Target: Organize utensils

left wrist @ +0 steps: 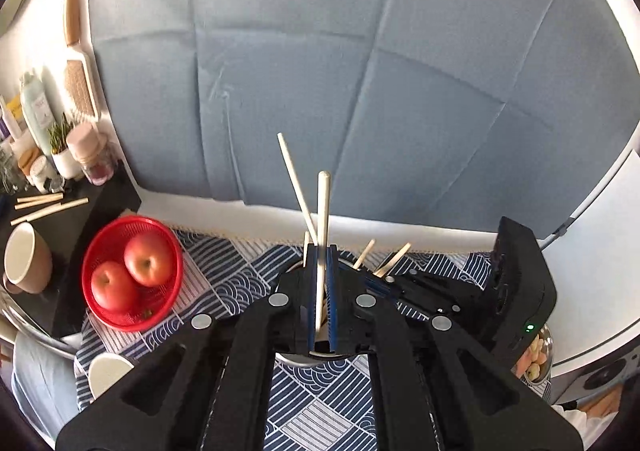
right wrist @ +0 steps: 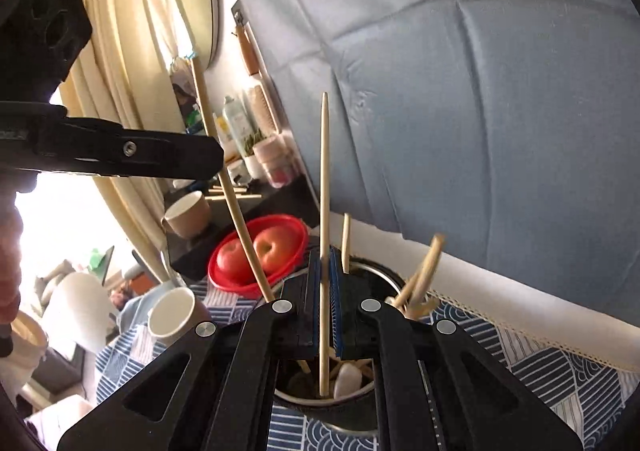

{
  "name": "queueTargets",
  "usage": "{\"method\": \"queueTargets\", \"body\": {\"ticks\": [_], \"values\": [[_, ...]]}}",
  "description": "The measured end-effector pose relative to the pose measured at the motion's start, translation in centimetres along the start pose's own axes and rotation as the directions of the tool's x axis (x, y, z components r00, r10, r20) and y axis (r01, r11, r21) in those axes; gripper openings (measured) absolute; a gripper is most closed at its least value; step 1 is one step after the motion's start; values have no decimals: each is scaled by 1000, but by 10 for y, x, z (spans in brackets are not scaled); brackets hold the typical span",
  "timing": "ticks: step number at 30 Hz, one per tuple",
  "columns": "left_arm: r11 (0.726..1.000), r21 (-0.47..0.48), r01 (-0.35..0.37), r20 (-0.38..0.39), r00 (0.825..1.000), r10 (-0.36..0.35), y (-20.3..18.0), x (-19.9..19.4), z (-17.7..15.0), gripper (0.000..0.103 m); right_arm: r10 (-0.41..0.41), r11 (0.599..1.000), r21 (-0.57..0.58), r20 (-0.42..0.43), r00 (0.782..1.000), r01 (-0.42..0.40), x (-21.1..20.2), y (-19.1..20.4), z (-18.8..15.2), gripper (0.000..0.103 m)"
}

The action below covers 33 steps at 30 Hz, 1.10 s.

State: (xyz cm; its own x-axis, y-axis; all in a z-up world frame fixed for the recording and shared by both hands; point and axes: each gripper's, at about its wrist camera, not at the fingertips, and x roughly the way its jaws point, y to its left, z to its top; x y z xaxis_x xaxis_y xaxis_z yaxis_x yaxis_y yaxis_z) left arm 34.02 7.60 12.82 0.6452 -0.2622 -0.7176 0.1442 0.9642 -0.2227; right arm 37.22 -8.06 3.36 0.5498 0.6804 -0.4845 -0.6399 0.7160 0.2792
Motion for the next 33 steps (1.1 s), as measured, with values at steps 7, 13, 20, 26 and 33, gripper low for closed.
{"method": "queueTargets", "body": {"ticks": [7,13,20,26,33], "values": [[999,-32,-5,-64,998,3,11,15,-13,5,-14,1000,12,-78,997,15,-3,-1,-14,5],[998,-57,-42,-87,995,37,9,25,-26,5,-46,999,-17,-130,991,44,-17,-1,-11,8],[993,-102,-66,-56,997,61,1,21,-51,35,-96,988,-139,-166,982,73,-47,8,-21,36],[971,-136,-199,-52,980,193,-4,11,-85,68,-126,979,-180,-185,975,92,-82,9,-35,48],[944,-221,-245,-24,969,246,-12,-10,-136,91,-166,975,-180,-187,968,133,-129,12,-61,73]]}}
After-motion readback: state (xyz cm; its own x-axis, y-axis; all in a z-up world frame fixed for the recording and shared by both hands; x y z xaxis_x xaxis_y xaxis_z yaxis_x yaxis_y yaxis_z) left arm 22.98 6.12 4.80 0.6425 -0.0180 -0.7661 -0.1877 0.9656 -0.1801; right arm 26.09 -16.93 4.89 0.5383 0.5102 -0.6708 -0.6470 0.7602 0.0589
